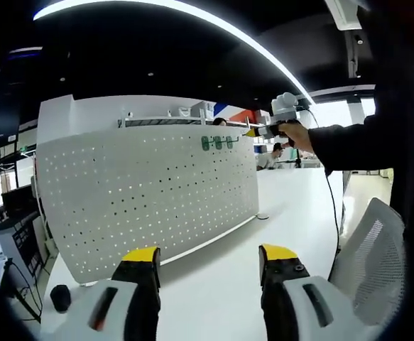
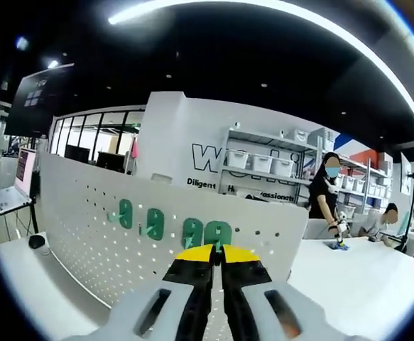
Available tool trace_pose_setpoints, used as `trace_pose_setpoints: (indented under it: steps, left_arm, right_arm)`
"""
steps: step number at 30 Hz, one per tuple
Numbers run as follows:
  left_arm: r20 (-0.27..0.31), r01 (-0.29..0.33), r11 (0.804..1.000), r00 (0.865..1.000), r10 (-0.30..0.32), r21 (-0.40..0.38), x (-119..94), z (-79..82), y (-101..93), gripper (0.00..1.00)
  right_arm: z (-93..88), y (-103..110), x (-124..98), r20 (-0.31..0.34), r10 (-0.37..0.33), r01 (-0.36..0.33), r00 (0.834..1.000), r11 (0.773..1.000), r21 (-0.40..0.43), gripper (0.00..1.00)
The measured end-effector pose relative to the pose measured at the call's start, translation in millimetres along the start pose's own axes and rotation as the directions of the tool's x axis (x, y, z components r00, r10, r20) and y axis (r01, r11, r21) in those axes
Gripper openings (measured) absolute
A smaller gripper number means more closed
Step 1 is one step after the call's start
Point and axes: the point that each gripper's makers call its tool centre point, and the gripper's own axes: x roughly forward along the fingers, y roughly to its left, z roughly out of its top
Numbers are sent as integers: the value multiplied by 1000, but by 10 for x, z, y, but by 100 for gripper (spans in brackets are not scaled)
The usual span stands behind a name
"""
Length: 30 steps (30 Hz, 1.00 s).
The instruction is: Insert the hook assembly into the mounting plate slot until the hook locks in place.
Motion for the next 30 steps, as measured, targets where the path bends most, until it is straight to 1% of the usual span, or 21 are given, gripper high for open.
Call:
trace_pose_setpoints:
  steps: [4,8,14,17,30]
  left_arm:
    - [-9,-11,1000,1000,11,-5,1,-23,30,57]
    - [-17,-12,1000,1000,12,-4,7,-42,32,57]
    - [-28,-13,1000,1000,12,-10,10,-68,34,56]
    - [-31,-12,1000,999,12,-10,11,-73,32,56]
    - [-46,-5,1000,999,4,-23,13,-113,30,54]
  right_arm:
    - [-21,-52,72,-1,-13,13,1000,1000,5,0]
    - [-86,-96,132,-14,-19,19,1000,1000,16,0]
    - [-121,-161,173,-16,-29,29,999,999,36,0]
    - [-126,-168,191,-15,-27,28,1000,999,46,0]
    - [-141,-191,234,-13,-29,29,1000,999,44,0]
